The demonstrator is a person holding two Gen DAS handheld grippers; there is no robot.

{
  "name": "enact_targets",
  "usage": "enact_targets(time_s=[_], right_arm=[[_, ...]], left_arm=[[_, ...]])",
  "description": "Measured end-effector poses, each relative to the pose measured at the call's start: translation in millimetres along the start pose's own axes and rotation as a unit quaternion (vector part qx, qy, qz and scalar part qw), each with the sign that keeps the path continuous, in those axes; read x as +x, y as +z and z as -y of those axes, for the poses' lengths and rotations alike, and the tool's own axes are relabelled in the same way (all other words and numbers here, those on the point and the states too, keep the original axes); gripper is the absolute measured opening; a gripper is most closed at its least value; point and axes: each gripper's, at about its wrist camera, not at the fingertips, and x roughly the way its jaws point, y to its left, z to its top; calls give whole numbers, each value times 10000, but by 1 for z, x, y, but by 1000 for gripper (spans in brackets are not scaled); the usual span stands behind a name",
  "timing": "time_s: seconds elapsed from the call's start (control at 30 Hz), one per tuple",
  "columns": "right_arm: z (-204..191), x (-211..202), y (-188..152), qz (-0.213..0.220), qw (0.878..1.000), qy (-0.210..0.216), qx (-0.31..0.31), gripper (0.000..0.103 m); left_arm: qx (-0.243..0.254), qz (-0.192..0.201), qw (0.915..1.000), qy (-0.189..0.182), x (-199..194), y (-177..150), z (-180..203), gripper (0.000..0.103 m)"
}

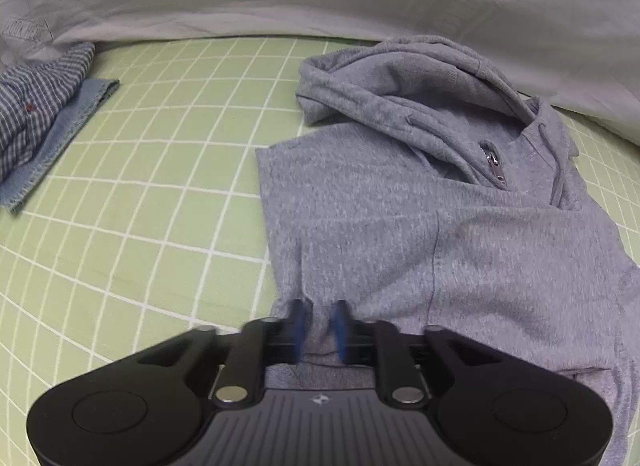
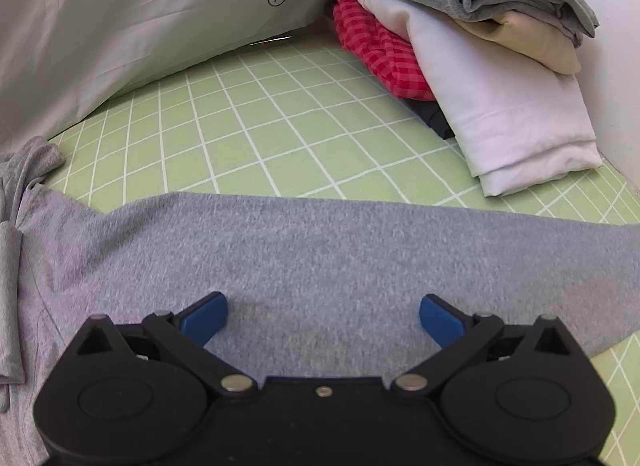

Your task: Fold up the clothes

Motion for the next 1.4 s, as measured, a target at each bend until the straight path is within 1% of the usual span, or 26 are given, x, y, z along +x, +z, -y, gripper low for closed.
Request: enact_targets(time_s=[0.03, 0.07, 0.1, 0.17, 0.2, 0.27, 0.37, 0.47, 0.57, 0.63, 0.8, 0.97, 1.13, 1.3, 1.4], right_arm=[[0, 0, 1, -26, 10000, 29, -22, 103], [2, -1, 0, -13, 9999, 97, -33, 103], [3, -3, 0, 0, 9999, 165, -44, 103], [6, -6, -1, 27, 9995, 300, -66, 103], [7, -8, -2, 41, 9993, 368, -76, 103], [15, -12, -4, 152, 9988, 461, 42, 103], [30, -17, -8, 306, 9979, 553, 120, 103], [55, -21, -10, 485, 9978, 450, 80, 103], [89, -22, -13, 600, 9979, 221, 125, 103], [114, -19, -12, 635, 9976, 21, 272, 103], [177, -15, -5, 783, 9943, -421, 586, 103], [224, -7, 5, 857, 9908, -748, 735, 103], [256, 5, 9, 797, 9896, -871, 822, 103], [261, 8, 2, 906, 9877, -888, 913, 103], [264, 9, -2, 971, 9865, -898, 968, 103]], left_arm=[[9, 58, 10000, 48, -4, 1, 0, 42], [-10, 160, 9998, 113, -10, 1, 1, 57], [-30, 293, 9995, 147, -18, 1, 1, 66], [-64, 556, 9982, 194, -35, 2, 2, 71], [-71, 686, 9975, 172, -45, 2, 4, 77], [-125, 916, 9955, 190, -63, -1, 8, 82], [-147, 1127, 9934, 181, -83, -9, 21, 83], [-19, 1182, 9930, 76, -93, -14, 36, 83], [109, 1238, 9922, -29, -103, -18, 51, 83], [198, 1269, 9917, -80, -109, -21, 61, 83], [354, 1337, 9904, 25, -115, -16, 77, 84], [310, 1231, 9919, 48, -113, -11, 88, 84], [318, 1146, 9928, 105, -112, -10, 96, 84], [178, 1009, 9947, 88, -110, -10, 100, 84], [235, 1022, 9944, 129, -111, -11, 104, 84]])
